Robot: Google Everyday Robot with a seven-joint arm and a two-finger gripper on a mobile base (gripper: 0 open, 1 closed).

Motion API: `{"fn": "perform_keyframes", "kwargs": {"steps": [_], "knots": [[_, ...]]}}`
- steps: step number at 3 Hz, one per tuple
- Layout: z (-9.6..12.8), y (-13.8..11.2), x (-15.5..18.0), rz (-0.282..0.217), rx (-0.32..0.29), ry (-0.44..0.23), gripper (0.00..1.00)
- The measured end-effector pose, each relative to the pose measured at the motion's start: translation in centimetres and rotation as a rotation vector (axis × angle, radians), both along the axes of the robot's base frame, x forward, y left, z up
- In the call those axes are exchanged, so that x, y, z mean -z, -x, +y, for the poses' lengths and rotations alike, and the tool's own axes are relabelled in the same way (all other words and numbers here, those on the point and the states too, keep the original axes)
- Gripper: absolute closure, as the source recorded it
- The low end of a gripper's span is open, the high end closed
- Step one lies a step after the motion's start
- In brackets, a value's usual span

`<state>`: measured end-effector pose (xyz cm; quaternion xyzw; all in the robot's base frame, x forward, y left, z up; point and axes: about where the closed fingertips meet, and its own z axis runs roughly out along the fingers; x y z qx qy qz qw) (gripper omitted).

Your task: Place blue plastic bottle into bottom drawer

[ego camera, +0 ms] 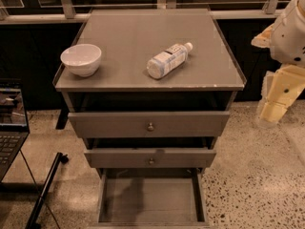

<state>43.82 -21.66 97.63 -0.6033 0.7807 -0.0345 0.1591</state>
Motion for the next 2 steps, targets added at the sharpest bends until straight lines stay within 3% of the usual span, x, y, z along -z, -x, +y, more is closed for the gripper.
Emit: {"fn": "perform_keyframes", "kwargs": {"steps": [1,2], "knots": [[0.0,0.0,-0.1,-0.003,-0.001,0.000,0.00],[-0.1,-1.2,-0.3,-0.022,-0.042,-0.008,0.00]]}}
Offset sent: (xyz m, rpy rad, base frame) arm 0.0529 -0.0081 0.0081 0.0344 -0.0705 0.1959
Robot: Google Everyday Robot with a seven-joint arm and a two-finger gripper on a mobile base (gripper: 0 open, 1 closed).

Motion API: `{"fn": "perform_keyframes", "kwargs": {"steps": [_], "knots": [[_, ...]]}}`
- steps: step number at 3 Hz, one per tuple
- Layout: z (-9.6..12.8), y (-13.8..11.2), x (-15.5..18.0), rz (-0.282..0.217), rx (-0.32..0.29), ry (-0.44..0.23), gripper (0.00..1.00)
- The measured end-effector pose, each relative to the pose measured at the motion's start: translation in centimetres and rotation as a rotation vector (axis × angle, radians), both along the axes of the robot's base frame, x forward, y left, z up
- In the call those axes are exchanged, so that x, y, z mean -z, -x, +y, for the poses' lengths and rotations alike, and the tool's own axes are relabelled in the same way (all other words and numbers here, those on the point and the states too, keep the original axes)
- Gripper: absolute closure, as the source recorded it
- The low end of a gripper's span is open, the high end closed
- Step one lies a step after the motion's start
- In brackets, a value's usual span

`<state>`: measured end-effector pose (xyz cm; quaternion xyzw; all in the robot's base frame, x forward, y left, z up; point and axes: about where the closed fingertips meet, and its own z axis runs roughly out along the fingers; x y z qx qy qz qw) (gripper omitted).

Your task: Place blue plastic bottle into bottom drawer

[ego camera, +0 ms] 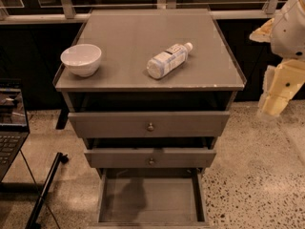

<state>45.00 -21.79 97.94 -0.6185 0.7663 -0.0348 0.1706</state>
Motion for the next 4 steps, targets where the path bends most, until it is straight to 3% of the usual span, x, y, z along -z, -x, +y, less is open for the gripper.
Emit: {"fn": "perform_keyframes", "kwargs": {"steps": [2,3,4], "knots": [[1.4,-8.6,-0.6,-0.073,-0.272,-0.061,0.00],[3.4,-12.3,0.6,-0.068,-0.372,-0.098,0.00],[6.2,-15.8,3.0,-0.046,-0.433,-0.129,0.00]]}}
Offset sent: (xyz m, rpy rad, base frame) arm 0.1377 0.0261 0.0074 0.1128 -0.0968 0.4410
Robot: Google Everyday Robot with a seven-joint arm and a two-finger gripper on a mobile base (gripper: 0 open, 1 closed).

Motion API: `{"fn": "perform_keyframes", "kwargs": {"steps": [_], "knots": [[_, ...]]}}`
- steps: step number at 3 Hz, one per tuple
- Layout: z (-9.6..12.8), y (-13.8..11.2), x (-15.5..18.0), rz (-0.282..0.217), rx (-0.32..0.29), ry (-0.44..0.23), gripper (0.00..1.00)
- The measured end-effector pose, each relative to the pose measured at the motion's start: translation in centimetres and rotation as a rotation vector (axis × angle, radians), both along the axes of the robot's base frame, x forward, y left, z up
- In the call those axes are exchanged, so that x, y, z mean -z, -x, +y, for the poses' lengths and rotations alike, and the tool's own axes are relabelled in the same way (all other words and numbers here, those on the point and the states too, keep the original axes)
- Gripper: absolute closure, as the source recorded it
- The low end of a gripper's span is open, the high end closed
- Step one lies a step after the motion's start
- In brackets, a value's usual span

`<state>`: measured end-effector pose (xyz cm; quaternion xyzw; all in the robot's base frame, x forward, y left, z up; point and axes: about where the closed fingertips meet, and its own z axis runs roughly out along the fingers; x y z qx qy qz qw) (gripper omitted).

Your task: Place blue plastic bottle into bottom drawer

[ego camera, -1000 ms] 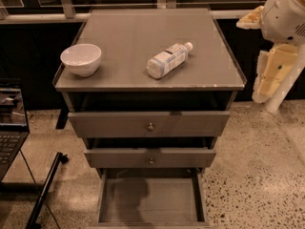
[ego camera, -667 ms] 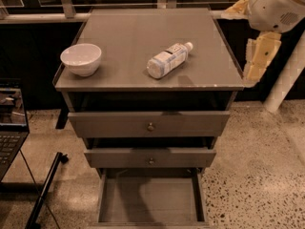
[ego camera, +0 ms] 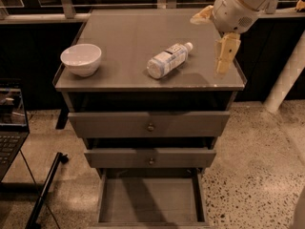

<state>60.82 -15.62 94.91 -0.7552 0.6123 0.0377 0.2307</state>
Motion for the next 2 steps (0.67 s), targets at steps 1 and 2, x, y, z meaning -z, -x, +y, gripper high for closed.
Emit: {"fn": "perform_keyframes", "kwargs": {"steps": [1,2], "knots": [[0.0,0.0,0.0,-0.001,0.000,0.000,0.00],[0.2,-1.8,0.5,-0.030,-0.005,-0.014,0.00]]}}
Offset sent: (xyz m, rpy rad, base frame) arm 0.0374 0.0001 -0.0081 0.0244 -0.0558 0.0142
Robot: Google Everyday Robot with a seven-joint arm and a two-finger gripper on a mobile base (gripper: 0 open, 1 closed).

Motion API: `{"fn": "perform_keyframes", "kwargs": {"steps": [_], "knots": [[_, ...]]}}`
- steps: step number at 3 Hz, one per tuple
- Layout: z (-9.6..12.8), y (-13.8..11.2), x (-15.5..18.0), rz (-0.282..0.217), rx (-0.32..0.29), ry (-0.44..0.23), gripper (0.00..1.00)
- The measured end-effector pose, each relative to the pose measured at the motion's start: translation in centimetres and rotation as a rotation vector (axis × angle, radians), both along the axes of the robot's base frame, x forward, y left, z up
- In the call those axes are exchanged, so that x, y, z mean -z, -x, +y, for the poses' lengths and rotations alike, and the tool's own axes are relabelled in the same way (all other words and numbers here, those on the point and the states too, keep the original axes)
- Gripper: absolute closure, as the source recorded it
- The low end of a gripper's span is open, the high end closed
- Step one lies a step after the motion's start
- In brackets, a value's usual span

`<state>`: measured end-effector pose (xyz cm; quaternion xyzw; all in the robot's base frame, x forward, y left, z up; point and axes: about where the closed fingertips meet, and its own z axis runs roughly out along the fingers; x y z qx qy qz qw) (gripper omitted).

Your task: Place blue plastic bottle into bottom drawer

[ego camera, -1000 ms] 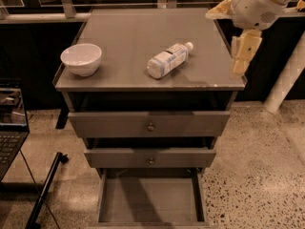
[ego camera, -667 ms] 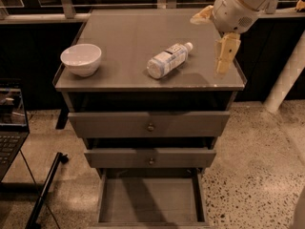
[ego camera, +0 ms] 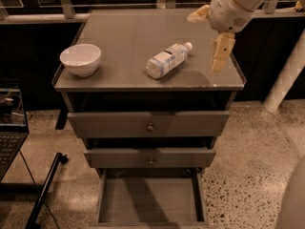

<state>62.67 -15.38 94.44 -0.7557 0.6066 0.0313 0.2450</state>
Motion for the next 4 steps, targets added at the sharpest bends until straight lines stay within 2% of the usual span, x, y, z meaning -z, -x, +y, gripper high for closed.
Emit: {"fn": "perform_keyframes", "kwargs": {"steps": [2,3,4], "knots": [[1.4,-5.9,1.5,-0.045,-0.083,-0.056,0.00],[2.9,-8.1,2.6,-0.039,-0.125,-0.066,0.00],[5.1,-9.7,4.2,-0.006,-0.151,-0.070,0.00]]}}
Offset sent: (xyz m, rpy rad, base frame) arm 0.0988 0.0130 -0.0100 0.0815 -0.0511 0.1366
